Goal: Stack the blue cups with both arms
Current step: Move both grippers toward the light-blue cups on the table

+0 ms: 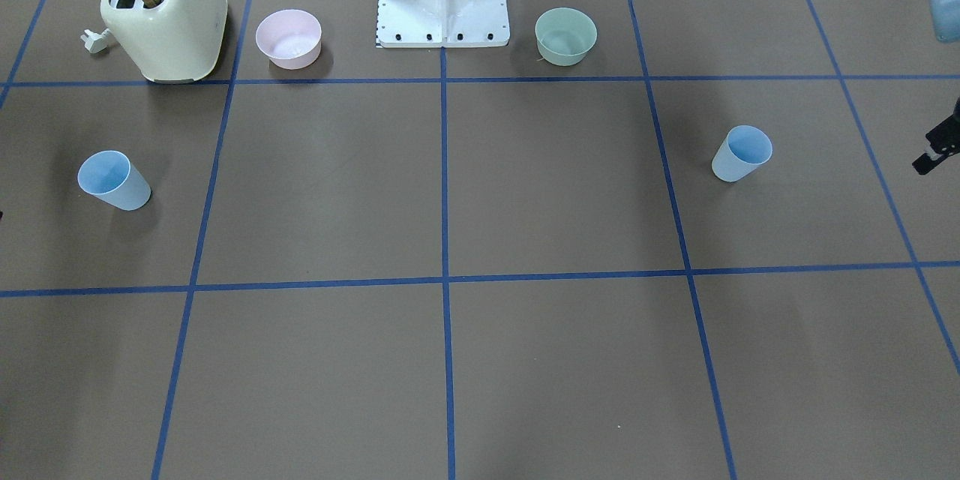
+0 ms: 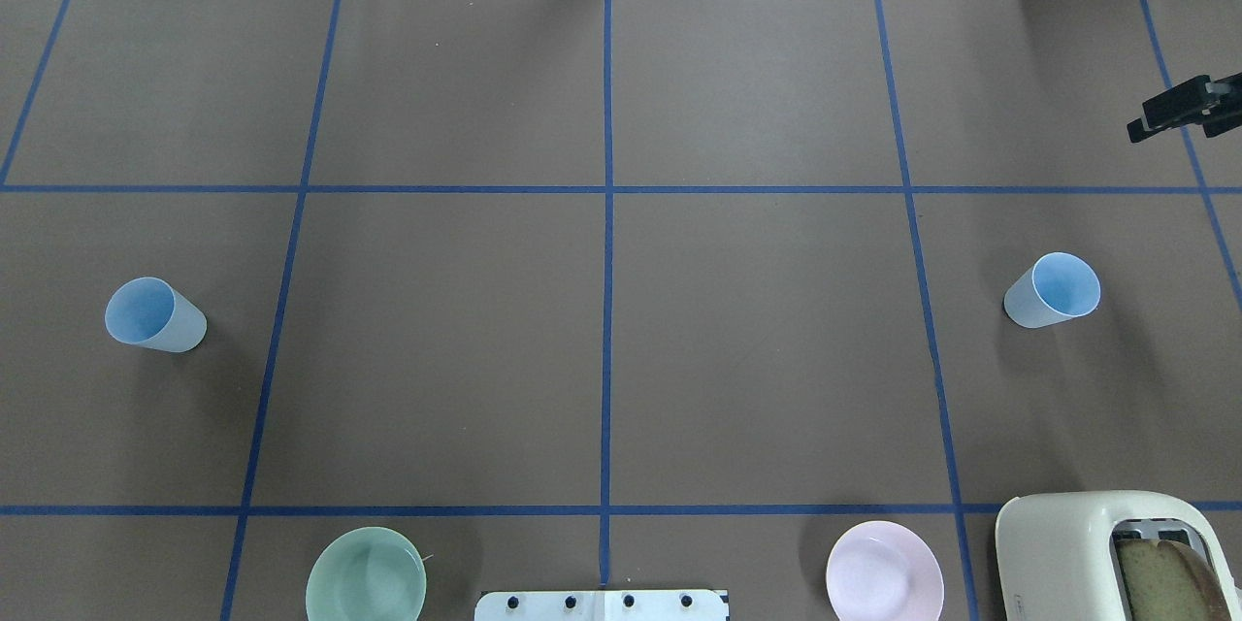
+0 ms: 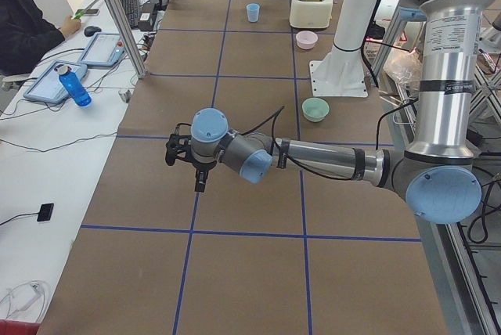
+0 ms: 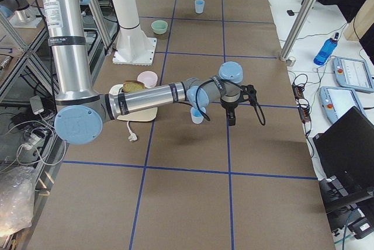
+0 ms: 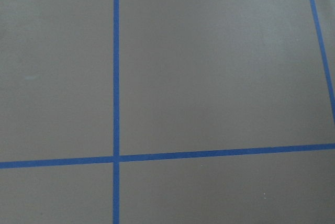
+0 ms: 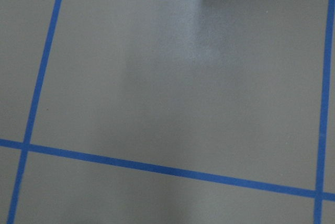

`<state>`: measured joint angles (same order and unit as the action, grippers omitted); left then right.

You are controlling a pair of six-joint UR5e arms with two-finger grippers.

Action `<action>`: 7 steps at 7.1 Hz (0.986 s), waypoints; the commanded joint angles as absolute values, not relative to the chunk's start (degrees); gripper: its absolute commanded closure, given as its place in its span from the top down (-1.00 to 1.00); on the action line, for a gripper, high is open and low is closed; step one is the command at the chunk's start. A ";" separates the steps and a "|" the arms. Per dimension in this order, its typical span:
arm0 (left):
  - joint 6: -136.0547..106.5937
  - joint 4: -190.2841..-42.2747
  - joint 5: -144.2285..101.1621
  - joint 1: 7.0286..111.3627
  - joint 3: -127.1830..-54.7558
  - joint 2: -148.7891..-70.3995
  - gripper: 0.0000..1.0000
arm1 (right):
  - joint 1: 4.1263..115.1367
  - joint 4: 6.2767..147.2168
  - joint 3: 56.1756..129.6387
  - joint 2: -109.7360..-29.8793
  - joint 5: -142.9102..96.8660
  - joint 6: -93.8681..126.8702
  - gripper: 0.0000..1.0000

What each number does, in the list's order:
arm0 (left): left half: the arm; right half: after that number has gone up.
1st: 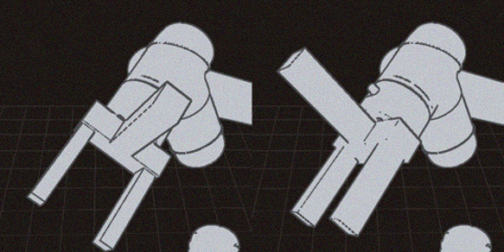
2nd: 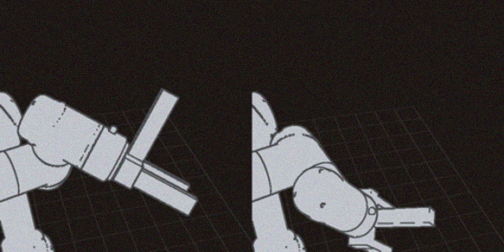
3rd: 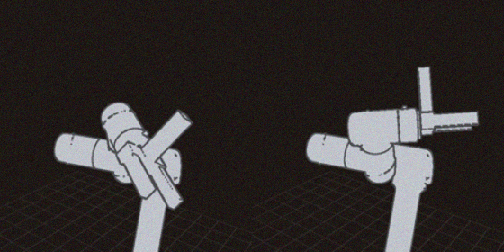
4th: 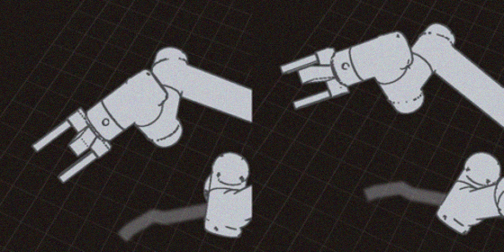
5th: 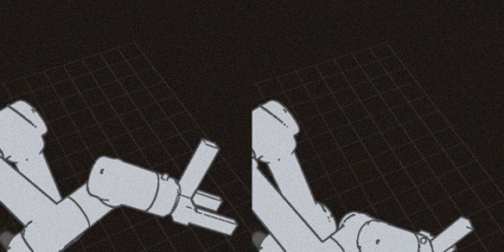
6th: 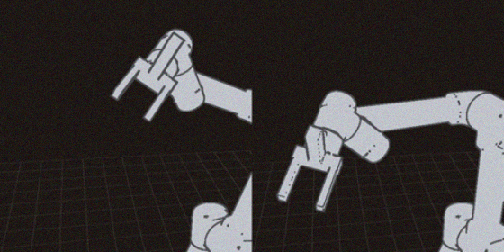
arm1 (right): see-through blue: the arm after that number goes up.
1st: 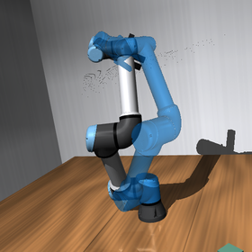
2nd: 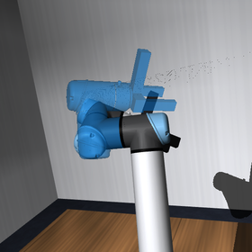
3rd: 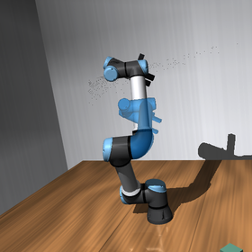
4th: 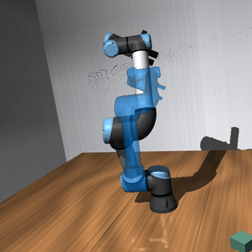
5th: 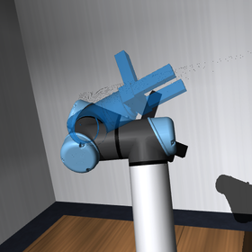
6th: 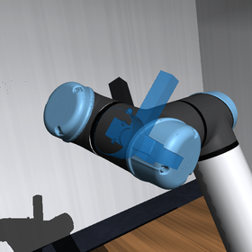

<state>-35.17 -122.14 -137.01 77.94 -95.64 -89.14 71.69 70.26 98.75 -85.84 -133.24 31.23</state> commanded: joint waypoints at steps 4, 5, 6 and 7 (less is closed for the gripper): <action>-52.54 -133.77 -127.64 62.78 -102.62 -81.77 0.96 | 60.21 55.99 104.31 -97.27 -129.46 45.70 1.00; -55.08 -133.77 -126.05 59.88 -104.31 -80.78 0.96 | 59.07 55.90 105.37 -98.77 -129.46 45.79 1.00; -56.06 -133.86 -123.69 57.16 -104.85 -80.68 0.96 | 58.89 55.90 105.64 -99.57 -129.46 45.79 1.00; -57.03 -133.77 -122.88 55.74 -104.94 -80.77 0.96 | 58.80 55.90 105.82 -99.67 -129.55 45.79 1.00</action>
<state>-55.54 -133.78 -124.55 58.23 -104.32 -80.98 59.10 55.98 105.39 -99.01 -129.49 45.77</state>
